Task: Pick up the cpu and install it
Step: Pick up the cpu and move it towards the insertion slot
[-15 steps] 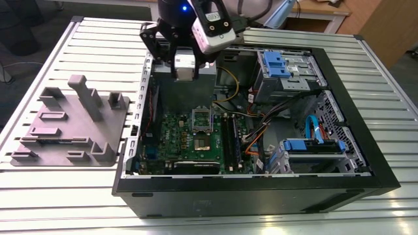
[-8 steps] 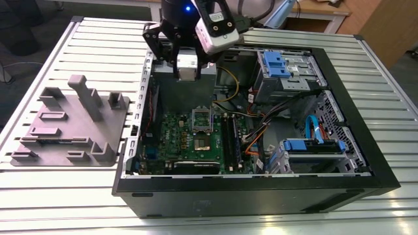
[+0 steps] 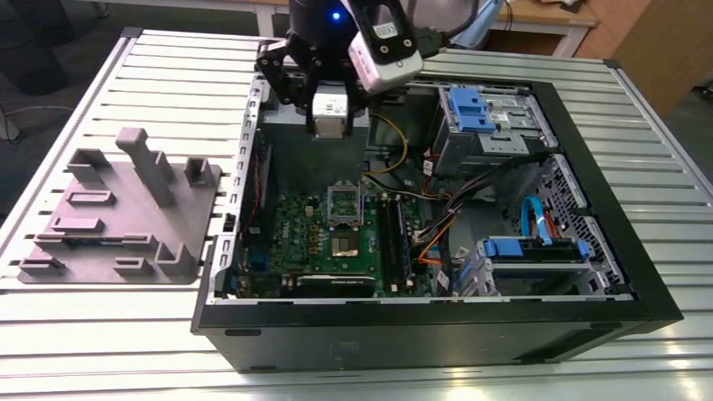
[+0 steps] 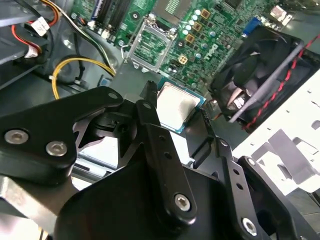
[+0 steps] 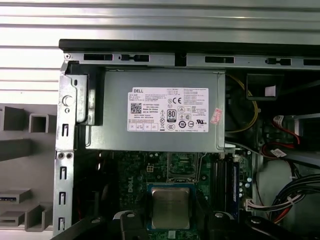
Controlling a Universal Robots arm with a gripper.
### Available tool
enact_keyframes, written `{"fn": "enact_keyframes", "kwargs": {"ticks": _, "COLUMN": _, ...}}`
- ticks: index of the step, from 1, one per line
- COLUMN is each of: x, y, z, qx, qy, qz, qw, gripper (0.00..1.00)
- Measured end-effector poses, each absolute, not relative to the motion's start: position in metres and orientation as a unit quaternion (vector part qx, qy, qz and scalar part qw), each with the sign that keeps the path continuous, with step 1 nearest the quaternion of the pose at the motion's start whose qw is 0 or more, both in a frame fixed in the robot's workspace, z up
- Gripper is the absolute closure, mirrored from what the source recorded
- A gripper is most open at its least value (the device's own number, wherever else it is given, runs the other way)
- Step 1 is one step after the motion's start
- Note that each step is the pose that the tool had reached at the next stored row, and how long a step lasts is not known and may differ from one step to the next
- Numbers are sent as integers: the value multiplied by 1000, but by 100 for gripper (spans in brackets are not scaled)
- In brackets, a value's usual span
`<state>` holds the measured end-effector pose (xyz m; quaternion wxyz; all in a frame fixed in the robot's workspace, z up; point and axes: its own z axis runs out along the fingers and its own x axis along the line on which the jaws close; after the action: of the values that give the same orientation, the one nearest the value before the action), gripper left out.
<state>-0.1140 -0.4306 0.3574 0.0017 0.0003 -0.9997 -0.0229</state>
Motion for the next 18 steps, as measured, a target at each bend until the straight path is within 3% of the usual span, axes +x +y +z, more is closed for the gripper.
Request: {"fn": "enact_keyframes", "kwargs": {"ticks": 18, "x": -89, "y": -431, "z": 357, "qx": 0, "qy": -1000, "qz": -23, "qw": 2, "gripper": 53}}
